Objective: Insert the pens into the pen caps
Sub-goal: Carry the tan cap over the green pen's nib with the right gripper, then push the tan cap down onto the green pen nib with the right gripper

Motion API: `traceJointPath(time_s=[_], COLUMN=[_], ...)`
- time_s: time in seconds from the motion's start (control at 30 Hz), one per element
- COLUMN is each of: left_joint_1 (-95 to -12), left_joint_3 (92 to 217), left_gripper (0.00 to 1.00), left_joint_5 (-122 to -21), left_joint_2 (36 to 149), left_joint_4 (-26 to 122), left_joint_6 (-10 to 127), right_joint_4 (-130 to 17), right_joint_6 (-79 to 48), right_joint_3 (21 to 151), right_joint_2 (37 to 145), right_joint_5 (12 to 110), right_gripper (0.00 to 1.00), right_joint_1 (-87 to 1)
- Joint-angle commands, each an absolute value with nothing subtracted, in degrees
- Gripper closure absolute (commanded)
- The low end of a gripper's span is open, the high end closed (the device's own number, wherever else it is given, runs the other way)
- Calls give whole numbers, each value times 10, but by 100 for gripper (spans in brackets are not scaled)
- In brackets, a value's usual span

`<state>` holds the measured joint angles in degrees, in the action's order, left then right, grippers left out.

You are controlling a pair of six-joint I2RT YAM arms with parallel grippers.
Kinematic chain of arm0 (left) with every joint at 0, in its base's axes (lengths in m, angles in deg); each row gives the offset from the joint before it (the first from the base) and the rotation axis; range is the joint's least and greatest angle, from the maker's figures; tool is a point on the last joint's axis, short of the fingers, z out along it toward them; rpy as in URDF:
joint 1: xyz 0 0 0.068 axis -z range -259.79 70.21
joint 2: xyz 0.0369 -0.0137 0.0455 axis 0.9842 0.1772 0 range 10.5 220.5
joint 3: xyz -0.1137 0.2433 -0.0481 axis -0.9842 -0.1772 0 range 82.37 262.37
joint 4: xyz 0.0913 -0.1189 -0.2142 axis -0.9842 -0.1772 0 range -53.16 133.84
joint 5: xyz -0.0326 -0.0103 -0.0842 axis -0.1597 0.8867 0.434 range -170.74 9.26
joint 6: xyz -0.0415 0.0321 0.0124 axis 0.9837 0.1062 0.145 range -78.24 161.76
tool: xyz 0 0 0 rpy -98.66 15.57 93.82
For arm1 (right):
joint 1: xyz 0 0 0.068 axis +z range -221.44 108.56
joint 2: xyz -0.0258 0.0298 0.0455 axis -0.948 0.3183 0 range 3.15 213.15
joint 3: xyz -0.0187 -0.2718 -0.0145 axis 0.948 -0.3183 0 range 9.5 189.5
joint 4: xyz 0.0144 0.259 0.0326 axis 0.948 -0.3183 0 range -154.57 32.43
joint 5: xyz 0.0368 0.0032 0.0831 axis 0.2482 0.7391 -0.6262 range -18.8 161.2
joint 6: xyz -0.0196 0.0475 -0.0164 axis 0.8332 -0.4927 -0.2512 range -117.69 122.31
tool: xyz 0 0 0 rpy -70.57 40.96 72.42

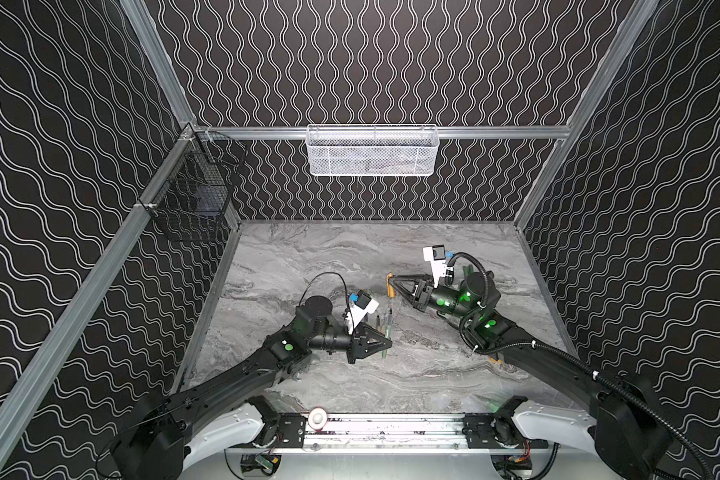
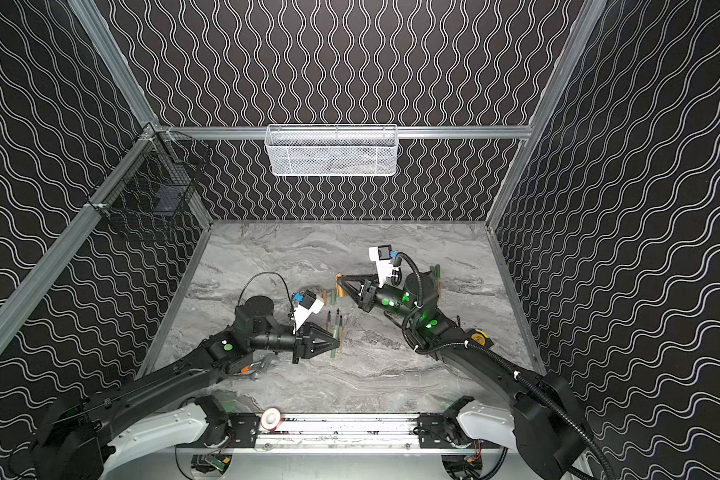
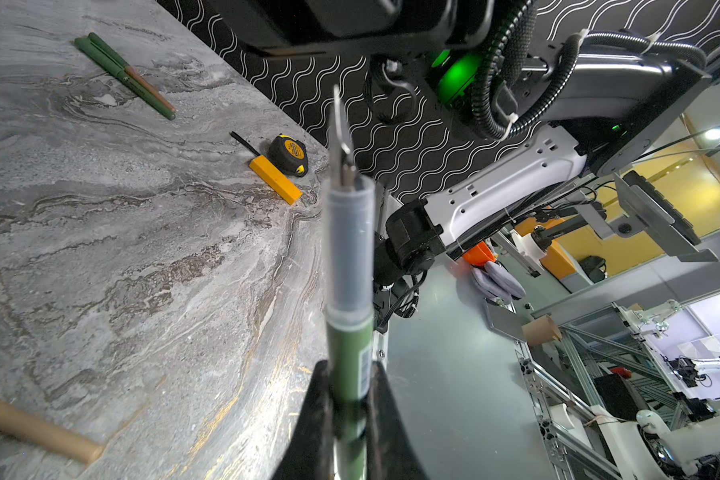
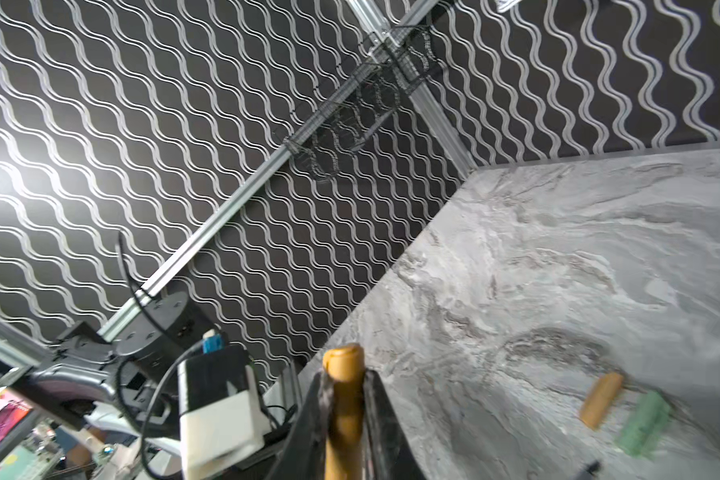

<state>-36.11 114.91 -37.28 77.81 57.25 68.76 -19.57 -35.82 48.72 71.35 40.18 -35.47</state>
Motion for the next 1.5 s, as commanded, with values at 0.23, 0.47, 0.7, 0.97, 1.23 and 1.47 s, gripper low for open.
traceJointPath(time_s=[0.23, 0.47, 0.7, 0.97, 1.23, 1.47], left_joint_1=[-360, -360, -361, -361, -361, -361], left_joint_3=[1148, 1154, 1160, 1161, 1158, 1155], left_gripper=[100, 100, 100, 100, 100, 100], left_joint_5=[-388, -395, -398, -406, -414, -415], left_joint_2=[771, 768, 768, 756, 742, 726], left_joint_4=[588, 586, 580, 576, 574, 588], left_joint_6=[676, 667, 661, 656, 653, 654], right_joint_4=[-138, -147, -144, -151, -171, -154], right_joint_6=[-367, -362, -360, -350, -337, -340], right_joint_3=[483, 485, 489, 489, 492, 484], right_joint_2=[689, 684, 687, 685, 679, 678], right_joint_5=[396, 395, 384, 388, 392, 389], right_gripper=[83, 83, 84, 84, 84, 84], right_joint_1=[-337, -329, -320, -308, -307, -304])
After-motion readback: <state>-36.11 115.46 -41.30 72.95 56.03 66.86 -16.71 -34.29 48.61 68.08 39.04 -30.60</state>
